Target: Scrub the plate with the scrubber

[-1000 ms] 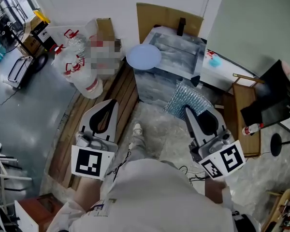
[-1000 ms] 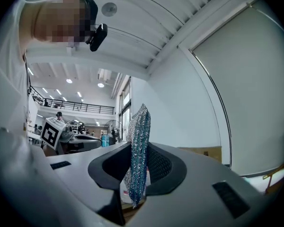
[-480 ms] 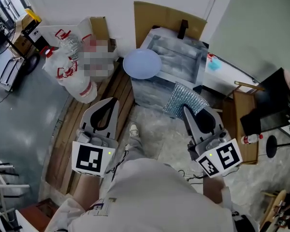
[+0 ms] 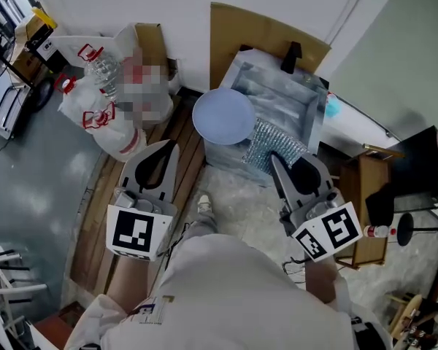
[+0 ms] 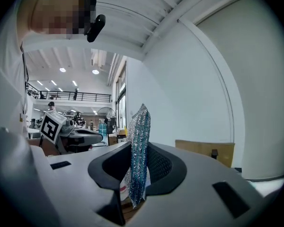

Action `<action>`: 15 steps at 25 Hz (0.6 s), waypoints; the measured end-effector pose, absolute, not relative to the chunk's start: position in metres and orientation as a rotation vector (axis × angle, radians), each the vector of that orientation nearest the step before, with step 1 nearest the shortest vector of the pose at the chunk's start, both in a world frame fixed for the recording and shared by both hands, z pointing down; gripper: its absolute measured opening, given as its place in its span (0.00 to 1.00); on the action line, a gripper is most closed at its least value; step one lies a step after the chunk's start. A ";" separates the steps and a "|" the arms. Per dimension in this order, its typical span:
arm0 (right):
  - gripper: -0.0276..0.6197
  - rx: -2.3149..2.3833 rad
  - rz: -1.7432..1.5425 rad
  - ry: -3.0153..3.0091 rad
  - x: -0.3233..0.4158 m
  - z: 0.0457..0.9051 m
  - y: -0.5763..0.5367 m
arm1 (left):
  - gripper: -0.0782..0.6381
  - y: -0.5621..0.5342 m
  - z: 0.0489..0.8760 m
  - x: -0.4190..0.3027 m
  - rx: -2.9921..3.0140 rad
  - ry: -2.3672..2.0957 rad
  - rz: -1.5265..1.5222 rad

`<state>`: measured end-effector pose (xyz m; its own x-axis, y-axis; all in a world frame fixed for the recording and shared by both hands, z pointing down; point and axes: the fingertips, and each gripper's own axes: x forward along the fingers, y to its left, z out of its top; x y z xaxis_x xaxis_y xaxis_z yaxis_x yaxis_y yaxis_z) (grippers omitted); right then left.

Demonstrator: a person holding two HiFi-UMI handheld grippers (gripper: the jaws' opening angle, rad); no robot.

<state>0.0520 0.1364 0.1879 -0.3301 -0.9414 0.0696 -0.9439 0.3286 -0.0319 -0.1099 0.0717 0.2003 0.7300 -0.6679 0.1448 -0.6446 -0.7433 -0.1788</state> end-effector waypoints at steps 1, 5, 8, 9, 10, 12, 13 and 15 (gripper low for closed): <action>0.20 1.795 0.112 -2.527 0.052 0.188 0.123 | 0.13 0.058 0.201 -0.109 -2.824 1.064 -0.312; 0.20 1.797 0.145 -2.494 0.057 0.194 0.067 | 0.13 0.008 0.207 -0.094 -2.878 0.973 -0.345; 0.20 1.799 0.163 -2.433 0.059 0.206 0.026 | 0.13 -0.028 0.217 -0.089 -2.874 0.902 -0.380; 0.20 1.800 0.176 -2.418 0.059 0.210 0.014 | 0.13 -0.041 0.222 -0.088 -2.868 0.869 -0.387; 0.20 1.802 0.194 -2.406 0.060 0.215 0.003 | 0.13 -0.053 0.228 -0.087 -2.868 0.844 -0.395; 0.20 1.807 0.232 -2.381 0.060 0.225 -0.018 | 0.13 -0.075 0.239 -0.088 -2.889 0.827 -0.416; 0.20 1.810 0.251 -2.368 0.060 0.231 -0.028 | 0.13 -0.085 0.245 -0.088 -2.904 0.825 -0.429; 0.20 1.815 0.290 -2.347 0.059 0.242 -0.045 | 0.13 -0.104 0.257 -0.090 -2.934 0.824 -0.459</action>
<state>0.0594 -0.0454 0.2424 -0.2507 -0.9369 0.2438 -0.9680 0.2448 -0.0546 -0.0901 -0.1040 0.2568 0.8129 -0.5174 0.2674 -0.4997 -0.8554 -0.1359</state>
